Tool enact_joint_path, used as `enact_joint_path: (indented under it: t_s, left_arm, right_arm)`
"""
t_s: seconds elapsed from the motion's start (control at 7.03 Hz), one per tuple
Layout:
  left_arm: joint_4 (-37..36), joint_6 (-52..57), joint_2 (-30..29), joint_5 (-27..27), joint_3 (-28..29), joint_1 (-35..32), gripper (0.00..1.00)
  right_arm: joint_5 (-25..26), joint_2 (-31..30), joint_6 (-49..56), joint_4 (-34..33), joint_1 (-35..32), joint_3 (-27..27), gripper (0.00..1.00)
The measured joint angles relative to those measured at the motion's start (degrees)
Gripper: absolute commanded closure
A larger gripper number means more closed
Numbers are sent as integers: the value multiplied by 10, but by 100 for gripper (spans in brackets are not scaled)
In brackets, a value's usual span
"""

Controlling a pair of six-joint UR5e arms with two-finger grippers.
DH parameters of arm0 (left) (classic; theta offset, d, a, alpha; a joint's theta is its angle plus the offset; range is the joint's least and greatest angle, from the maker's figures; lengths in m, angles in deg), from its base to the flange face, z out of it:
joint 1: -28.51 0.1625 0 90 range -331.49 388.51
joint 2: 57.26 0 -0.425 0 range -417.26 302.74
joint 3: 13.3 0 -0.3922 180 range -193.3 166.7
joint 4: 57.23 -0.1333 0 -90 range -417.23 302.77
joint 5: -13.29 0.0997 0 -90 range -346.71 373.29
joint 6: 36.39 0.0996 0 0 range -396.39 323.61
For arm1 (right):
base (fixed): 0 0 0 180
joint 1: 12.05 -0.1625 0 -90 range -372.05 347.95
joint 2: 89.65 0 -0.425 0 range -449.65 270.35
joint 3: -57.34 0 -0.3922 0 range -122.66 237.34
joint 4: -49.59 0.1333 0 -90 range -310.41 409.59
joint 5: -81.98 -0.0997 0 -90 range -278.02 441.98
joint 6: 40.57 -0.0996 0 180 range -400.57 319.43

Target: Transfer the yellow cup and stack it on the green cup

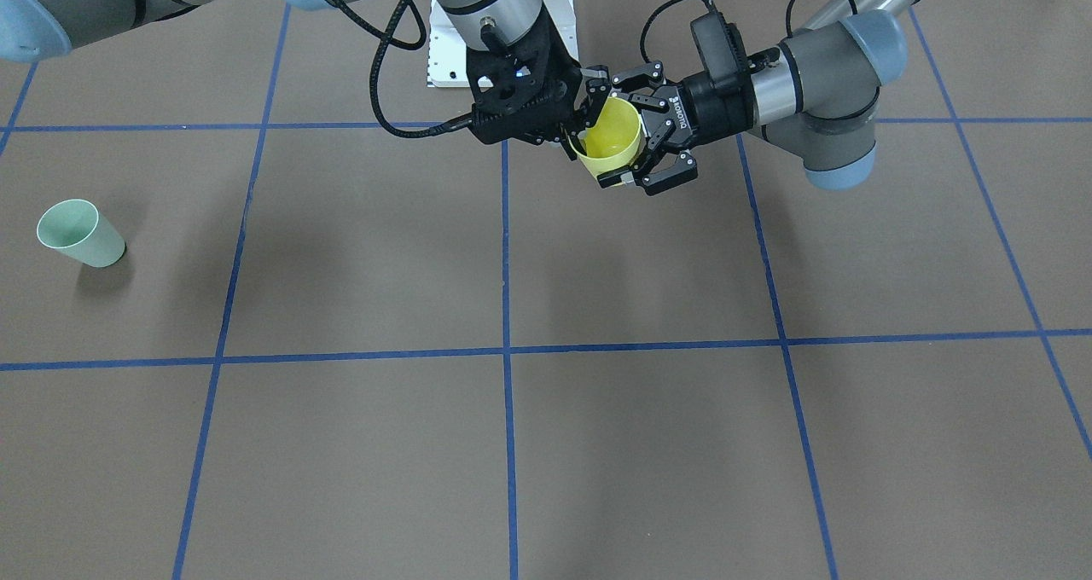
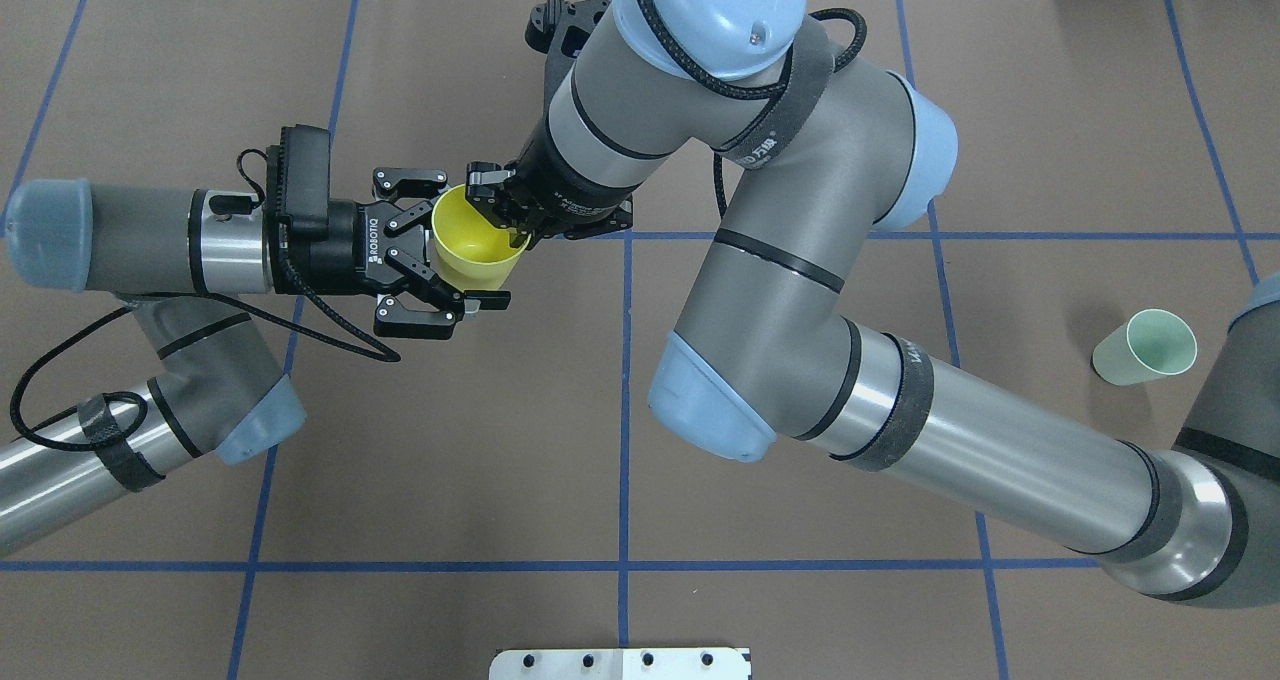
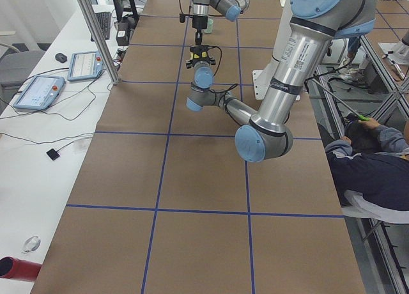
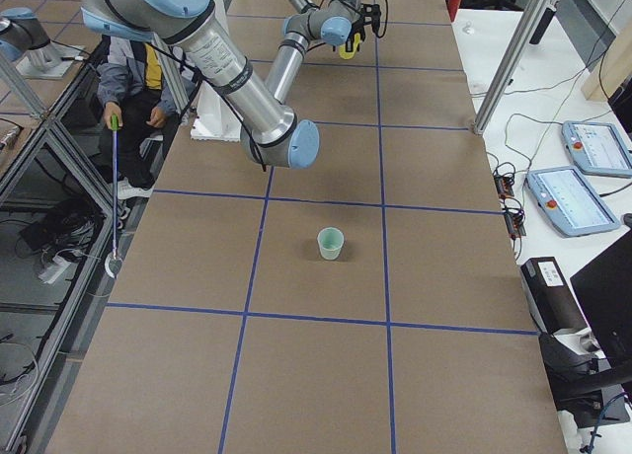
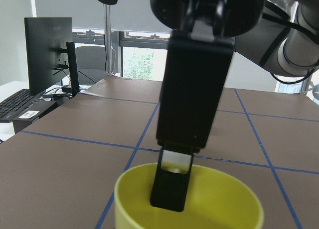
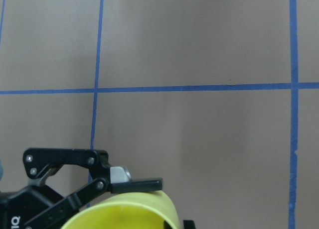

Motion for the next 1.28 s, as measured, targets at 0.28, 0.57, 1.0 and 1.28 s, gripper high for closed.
enact_joint_path:
  t_s: [0.28, 0.57, 1.0, 1.28]
  left_arm:
    - [0, -1, -1, 0, 6, 3, 1]
    - [0, -1, 0, 0, 11, 5, 1]
    - [0, -1, 6, 19, 13, 4, 0]
    - [-3, -16, 23, 68, 15, 1, 0]
  right_arm:
    - [0, -3, 0, -1, 0, 7, 100]
    - [2, -17, 0, -2, -2, 16, 100]
    - [10, -89, 1, -3, -35, 39, 100]
    - [9, -125, 3, -3, -83, 42, 100]
